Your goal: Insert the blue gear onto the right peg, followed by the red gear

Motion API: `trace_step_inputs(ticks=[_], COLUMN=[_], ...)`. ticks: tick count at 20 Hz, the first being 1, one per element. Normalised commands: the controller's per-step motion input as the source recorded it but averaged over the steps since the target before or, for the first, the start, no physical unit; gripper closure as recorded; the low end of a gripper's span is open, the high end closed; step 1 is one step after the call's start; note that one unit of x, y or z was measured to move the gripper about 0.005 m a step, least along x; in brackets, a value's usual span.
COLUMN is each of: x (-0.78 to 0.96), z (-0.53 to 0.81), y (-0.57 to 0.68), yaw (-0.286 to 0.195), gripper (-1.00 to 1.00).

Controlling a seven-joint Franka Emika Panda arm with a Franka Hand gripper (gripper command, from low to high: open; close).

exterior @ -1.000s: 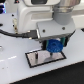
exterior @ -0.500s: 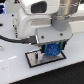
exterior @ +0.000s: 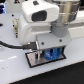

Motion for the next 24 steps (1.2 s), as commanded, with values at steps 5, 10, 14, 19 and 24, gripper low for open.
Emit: trace_step_inputs(ticks=[5,10,14,19,24], x=[0.02,0.0,-0.08,-0.47,-0.61], z=[0.16,0.26,0.44,0.29,0.06], y=[0.12,0.15,0.14,0.18,0.23], yaw=[0.0,0.0,0.0,0.0,0.0], gripper=[-1.0,-1.0,-1.0,-1.0,-1.0])
